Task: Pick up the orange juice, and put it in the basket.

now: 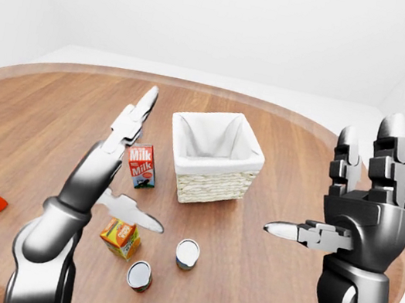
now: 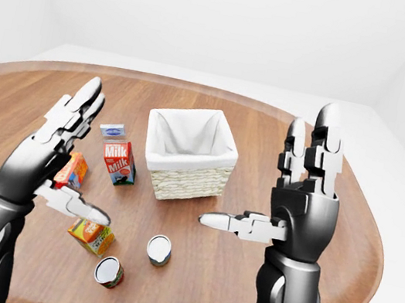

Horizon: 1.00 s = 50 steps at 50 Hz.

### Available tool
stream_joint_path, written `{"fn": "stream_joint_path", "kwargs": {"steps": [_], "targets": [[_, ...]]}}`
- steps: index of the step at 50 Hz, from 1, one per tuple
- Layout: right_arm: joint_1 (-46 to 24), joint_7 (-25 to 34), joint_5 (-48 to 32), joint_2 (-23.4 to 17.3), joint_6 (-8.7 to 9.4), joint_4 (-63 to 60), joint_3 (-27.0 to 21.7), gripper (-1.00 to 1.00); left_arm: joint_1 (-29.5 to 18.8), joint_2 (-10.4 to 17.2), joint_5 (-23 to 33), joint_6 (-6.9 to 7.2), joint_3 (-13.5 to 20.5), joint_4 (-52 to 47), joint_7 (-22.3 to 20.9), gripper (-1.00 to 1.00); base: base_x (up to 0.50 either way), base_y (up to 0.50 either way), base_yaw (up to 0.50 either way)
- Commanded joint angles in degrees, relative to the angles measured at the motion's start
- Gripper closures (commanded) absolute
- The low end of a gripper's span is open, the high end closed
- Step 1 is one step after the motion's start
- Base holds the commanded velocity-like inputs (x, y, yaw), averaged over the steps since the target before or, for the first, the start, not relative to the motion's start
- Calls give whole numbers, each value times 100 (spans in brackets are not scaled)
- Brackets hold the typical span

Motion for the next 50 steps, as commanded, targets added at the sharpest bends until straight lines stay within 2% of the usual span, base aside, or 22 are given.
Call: {"fn": "stream_joint_path", "kwargs": {"steps": [1, 4, 5, 7, 11, 12, 13, 14, 15, 23, 24, 27, 28, 29, 30, 31, 32, 40, 42, 50], "targets": [[-75, -43, 60, -27, 0, -141, -50, -100, -971, 722, -167, 0, 866, -921, -1470, -100, 0, 0, 0], [-86, -55, 47, -29, 0, -191, -41, -100, -1185, 941, -386, 0, 1041, -1120, -1470, -100, 0, 0, 0], [-66, -46, 38, -27, 0, -197, -32, -100, -1146, 1191, -473, 0, 1130, -1278, -1470, -100, 0, 0, 0], [-56, -46, 13, -22, 0, -200, -24, -100, -1229, 1429, -308, 0, 1255, -1188, -1470, -100, 0, 0, 0], [-54, -66, 18, -2, 0, -196, -32, -100, -1474, 1736, -596, 0, 1505, -1100, -1470, -100, 0, 0, 0], [-51, -73, 20, 6, 0, -169, -24, -100, -1305, 1792, -808, 0, 1583, -1088, -1470, -100, 0, 0, 0], [-29, -74, -25, 15, 0, -110, 19, -100, -936, 1833, -967, 0, 1676, -1074, -1470, -100, 0, 0, 0], [-27, -76, -26, 13, 0, -104, 23, -100, -947, 1753, -937, 0, 1714, -1070, -1470, -100, 0, 0, 0], [-23, -80, -59, 10, 0, -83, 51, -100, -679, 1773, -1289, 0, 1836, -1277, -1470, -100, 0, 0, 0], [-55, -90, -34, -4, 0, -138, 14, -100, 27, 1269, -998, -16, 1842, -1128, -1470, -100, 0, 0, 0], [-36, -82, -39, 3, 0, -121, 25, -100, 113, 1250, -922, -272, 1804, -1044, -1470, -100, 0, 0, 0], [7, -82, -67, 15, 0, -112, 62, -100, 180, 1282, -951, -242, 1771, -1102, -1470, -100, 0, 0, 0], [22, -81, -67, 19, 0, -126, 71, -100, 250, 1323, -1000, -168, 1748, -1139, -1470, -100, 0, 0, 0], [42, -74, -83, 20, 0, -117, 81, -100, 297, 1205, -897, -359, 1713, -1072, -1470, -100, 0, 0, 0], [50, -72, -92, 23, 0, -107, 81, -100, 303, 1029, -676, -670, 1696, -948, -1470, -100, 0, 0, 0], [45, -66, -101, 22, 0, -56, 75, -100, 576, 1071, -600, -968, 1580, -836, -1470, -100, 0, 0, 0], [31, -71, -87, 23, 0, -38, 62, -100, 720, 1033, -557, -1000, 1532, -770, -1470, -100, 0, 0, 0], [60, -64, -91, 20, 0, -58, 51, -100, 1222, 886, -298, -1000, 1242, -353, -1470, -100, 0, 0, 0], [48, -66, -86, 20, 0, -49, 39, -100, 1231, 795, -216, -1000, 1224, -253, -1470, -100, 0, 0, 0], [-16, -99, 12, 4, 0, -199, -70, -100, 1436, 715, 67, -1000, 1044, 205, -1470, -100, 0, 0, 0]]}}
